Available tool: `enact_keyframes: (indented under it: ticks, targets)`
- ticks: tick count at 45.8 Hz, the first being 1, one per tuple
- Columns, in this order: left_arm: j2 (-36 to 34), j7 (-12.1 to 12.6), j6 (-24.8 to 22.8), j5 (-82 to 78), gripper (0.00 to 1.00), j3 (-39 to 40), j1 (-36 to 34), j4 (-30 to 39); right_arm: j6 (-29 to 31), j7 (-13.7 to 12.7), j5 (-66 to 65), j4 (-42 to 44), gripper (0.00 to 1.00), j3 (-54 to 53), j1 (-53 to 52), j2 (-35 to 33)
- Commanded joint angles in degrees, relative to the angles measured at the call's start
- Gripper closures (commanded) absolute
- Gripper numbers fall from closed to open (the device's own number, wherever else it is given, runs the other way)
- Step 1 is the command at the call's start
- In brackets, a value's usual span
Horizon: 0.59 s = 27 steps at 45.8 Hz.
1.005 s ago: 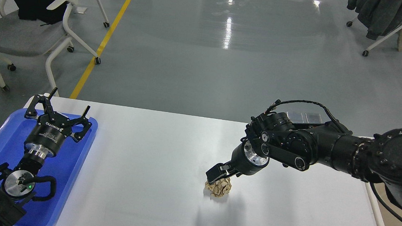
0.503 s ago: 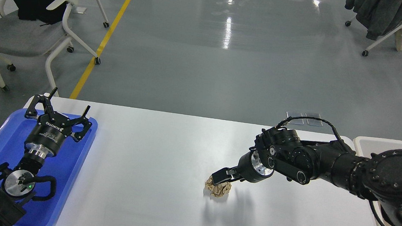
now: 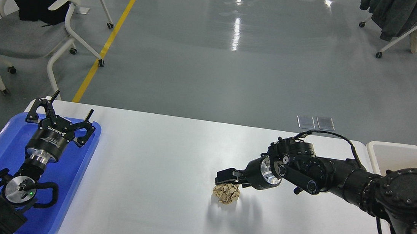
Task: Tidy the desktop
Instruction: 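Close the right gripper on the crumpled paper ball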
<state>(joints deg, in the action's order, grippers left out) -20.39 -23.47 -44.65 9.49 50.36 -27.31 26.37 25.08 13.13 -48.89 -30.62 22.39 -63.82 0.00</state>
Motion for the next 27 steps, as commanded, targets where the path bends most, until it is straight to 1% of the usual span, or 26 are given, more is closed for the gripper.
enact_keyframes:
  ticks: [1, 14, 20, 27]
  targets:
    - [0.0, 0.0, 0.0, 0.0, 0.01, 0.0, 0.1, 0.0, -2.5, 0.1, 0.4, 1.2, 0.0, -0.3, 2.6, 0.0]
    - [0.0, 0.0, 0.0, 0.0, 0.01, 0.0, 0.0, 0.0, -3.6, 0.1, 0.3, 1.3, 0.0, -0.2, 3.3, 0.0]
    - [0.0, 0.0, 0.0, 0.0, 0.01, 0.0, 0.0, 0.0, -5.4, 0.1, 0.2, 1.4, 0.0, 1.3, 4.4, 0.0]
    - [0.0, 0.0, 0.0, 0.0, 0.01, 0.0, 0.1, 0.0, -8.3, 0.1, -0.1, 1.4, 0.04, 5.0, 4.8, 0.0]
